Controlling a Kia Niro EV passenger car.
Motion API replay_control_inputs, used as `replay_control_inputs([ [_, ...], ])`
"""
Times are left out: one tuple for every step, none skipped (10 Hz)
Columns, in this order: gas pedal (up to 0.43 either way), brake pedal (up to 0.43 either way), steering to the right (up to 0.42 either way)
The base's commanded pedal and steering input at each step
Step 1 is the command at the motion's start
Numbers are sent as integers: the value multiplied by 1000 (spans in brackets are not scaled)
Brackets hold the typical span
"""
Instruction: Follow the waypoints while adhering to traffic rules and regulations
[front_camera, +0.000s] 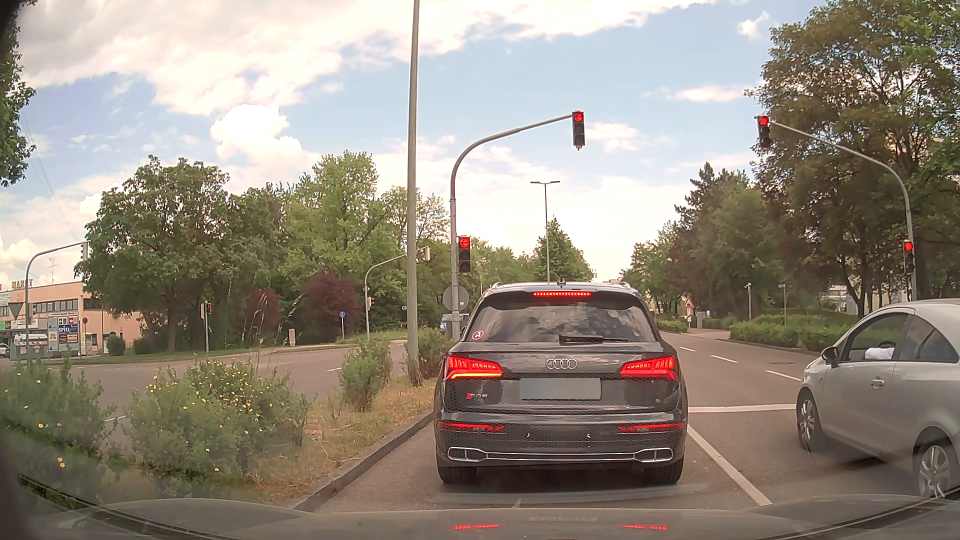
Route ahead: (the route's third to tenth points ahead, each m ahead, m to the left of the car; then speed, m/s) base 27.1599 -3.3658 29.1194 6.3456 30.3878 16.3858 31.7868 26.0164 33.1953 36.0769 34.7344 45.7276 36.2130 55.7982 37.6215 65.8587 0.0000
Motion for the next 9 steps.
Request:
replay_control_inputs([
  [0, 476, -6],
  [0, 476, -6],
  [0, 476, -6],
  [0, 476, -6],
  [0, 476, -6],
  [0, 476, -6],
  [0, 476, -6],
  [0, 476, -5],
  [0, 476, -3],
])
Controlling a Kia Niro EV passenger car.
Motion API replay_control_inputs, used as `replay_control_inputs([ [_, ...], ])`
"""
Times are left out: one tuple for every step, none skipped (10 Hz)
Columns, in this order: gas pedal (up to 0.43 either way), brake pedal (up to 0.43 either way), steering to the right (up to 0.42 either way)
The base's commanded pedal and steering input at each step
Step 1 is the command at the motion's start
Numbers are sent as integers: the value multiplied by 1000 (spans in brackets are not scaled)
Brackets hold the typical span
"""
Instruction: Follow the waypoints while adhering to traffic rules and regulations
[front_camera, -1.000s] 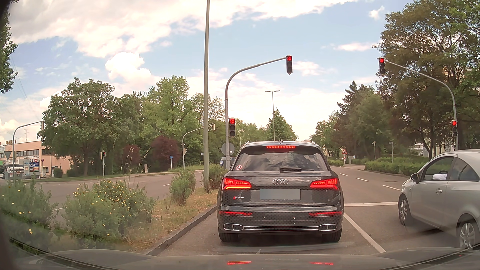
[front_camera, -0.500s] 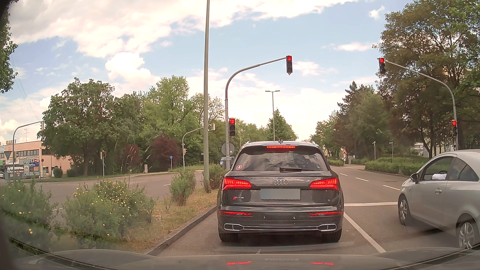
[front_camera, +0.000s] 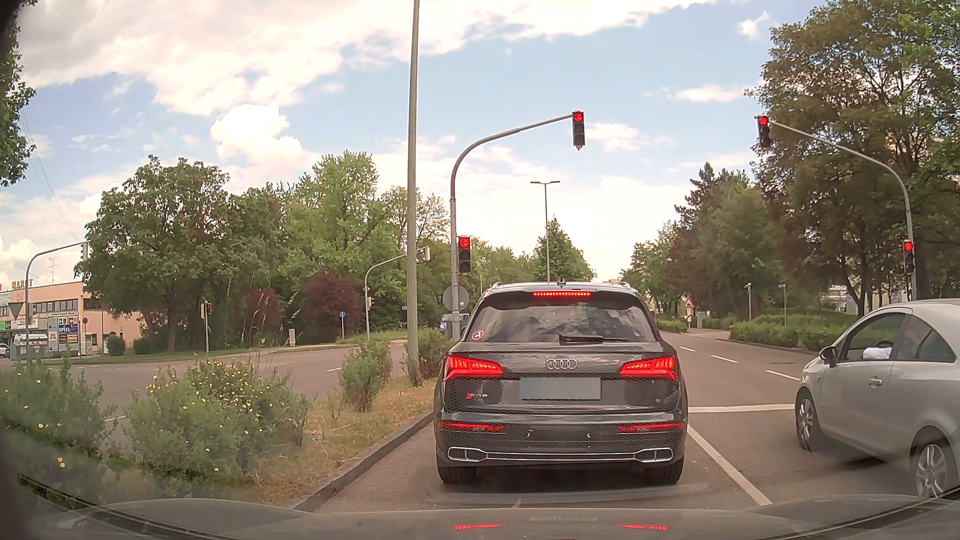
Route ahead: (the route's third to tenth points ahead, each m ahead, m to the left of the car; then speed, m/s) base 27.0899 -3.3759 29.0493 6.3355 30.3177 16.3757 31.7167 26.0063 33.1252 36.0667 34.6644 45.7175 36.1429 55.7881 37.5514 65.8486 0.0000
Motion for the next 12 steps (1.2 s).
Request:
replay_control_inputs([
  [0, 476, -3],
  [0, 476, -3],
  [0, 476, -3],
  [0, 476, -3],
  [0, 470, -3],
  [0, 470, -2],
  [0, 470, -1],
  [0, 470, 0],
  [0, 470, 0],
  [0, 463, 0],
  [0, 463, 1],
  [0, 470, 1],
])
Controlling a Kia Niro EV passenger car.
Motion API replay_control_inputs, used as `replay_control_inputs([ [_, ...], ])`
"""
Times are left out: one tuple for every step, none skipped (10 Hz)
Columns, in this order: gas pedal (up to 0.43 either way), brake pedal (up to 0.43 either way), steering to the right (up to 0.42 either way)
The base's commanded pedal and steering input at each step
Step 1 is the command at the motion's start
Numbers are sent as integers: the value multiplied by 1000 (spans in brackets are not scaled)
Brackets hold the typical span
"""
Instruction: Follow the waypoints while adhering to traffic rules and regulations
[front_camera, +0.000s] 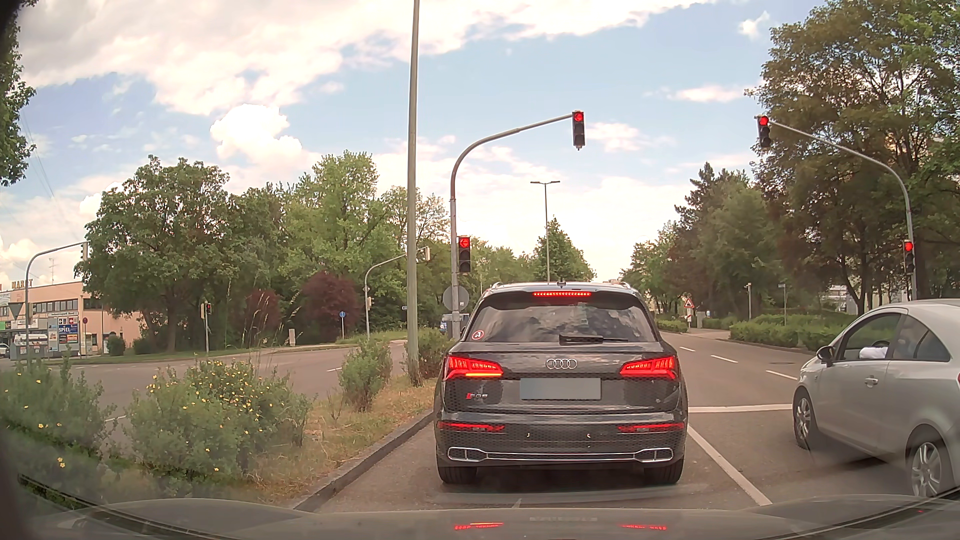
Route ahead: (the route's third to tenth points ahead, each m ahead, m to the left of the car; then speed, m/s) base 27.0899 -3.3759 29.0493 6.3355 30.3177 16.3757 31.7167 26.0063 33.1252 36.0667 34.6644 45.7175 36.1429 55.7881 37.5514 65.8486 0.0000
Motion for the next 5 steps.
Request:
replay_control_inputs([
  [0, 470, 2],
  [0, 470, 2],
  [0, 470, 3],
  [0, 463, 3],
  [0, 470, 3],
])
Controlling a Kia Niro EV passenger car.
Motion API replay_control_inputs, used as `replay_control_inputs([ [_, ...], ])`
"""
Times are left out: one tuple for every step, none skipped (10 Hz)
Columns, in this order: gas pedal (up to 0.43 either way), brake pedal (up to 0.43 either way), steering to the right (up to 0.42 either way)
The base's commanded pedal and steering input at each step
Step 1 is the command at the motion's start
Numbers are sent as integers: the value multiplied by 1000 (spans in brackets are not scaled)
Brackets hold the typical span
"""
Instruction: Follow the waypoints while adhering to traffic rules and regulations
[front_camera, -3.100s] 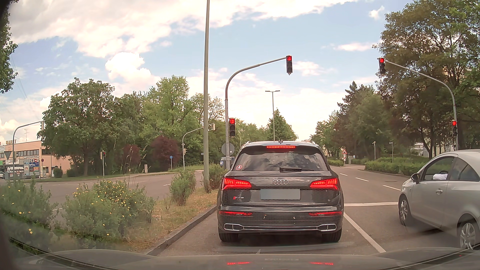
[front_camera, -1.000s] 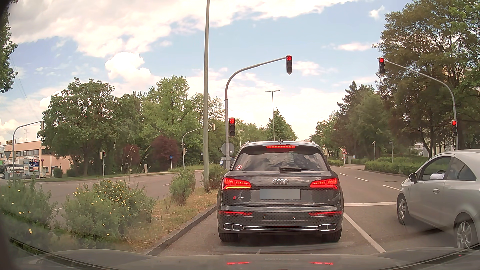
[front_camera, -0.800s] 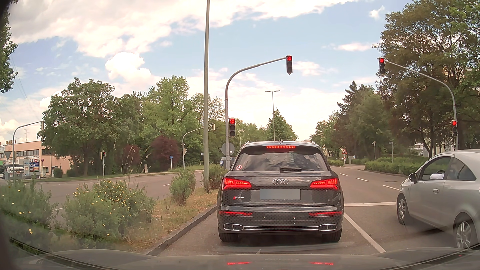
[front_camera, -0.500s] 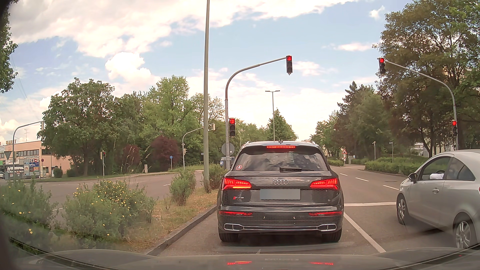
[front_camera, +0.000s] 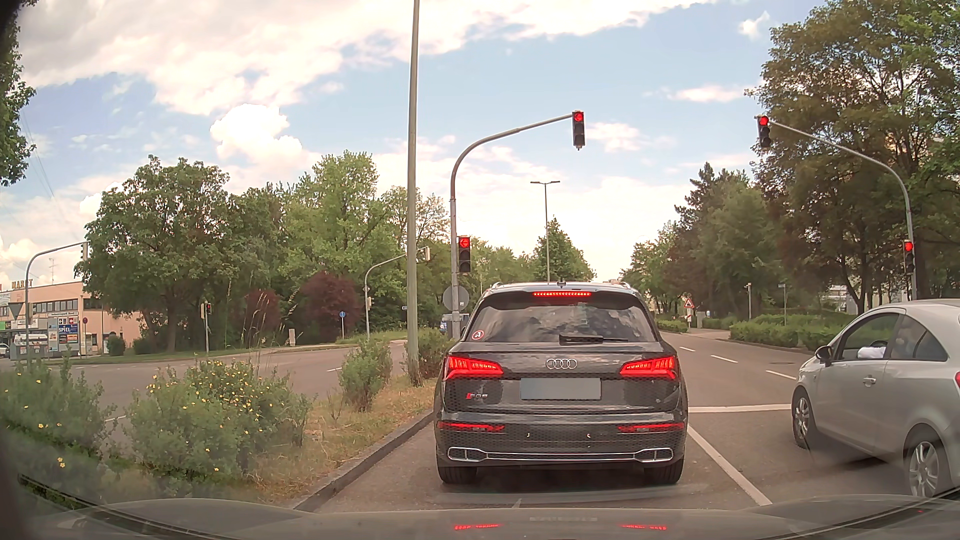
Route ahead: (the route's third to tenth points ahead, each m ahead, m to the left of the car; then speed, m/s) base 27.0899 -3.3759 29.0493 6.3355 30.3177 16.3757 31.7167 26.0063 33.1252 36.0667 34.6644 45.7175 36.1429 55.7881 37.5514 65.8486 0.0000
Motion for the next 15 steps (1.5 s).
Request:
replay_control_inputs([
  [0, 463, 3],
  [0, 463, 4],
  [0, 470, 5],
  [0, 463, 5],
  [0, 463, 6],
  [0, 470, 6],
  [0, 470, 6],
  [0, 463, 6],
  [0, 470, 6],
  [0, 470, 6],
  [0, 470, 6],
  [0, 463, 6],
  [0, 470, 7],
  [0, 470, 7],
  [0, 463, 8],
])
